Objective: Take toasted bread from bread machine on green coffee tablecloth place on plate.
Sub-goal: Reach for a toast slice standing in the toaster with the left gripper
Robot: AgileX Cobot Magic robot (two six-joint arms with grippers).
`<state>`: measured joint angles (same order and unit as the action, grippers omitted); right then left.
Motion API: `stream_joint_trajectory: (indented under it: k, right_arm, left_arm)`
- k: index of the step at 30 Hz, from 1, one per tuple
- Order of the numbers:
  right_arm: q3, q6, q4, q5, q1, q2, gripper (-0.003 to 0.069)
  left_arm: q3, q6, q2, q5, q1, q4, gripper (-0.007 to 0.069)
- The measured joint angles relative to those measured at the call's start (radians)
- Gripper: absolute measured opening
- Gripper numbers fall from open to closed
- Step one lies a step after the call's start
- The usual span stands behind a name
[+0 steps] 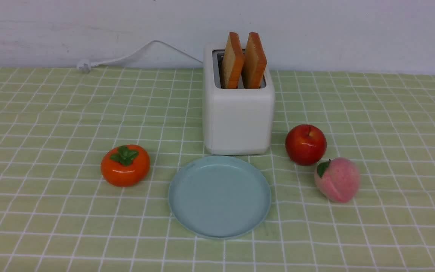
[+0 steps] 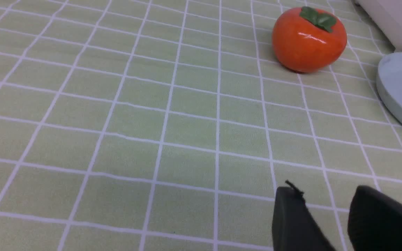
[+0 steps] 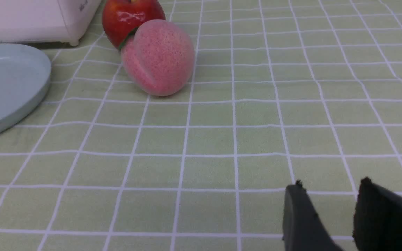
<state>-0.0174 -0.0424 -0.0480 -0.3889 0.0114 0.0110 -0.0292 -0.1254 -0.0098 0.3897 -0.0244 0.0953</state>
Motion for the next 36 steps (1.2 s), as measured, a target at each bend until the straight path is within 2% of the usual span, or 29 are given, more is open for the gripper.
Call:
stream_joint_trajectory:
  k: [36]
  right_arm:
    - [0.000, 0.000, 0.000, 0.000, 0.000, 0.000, 0.0240]
  left_arm:
    - [0.000, 0.000, 0.000, -0.029, 0.000, 0.000, 0.0237]
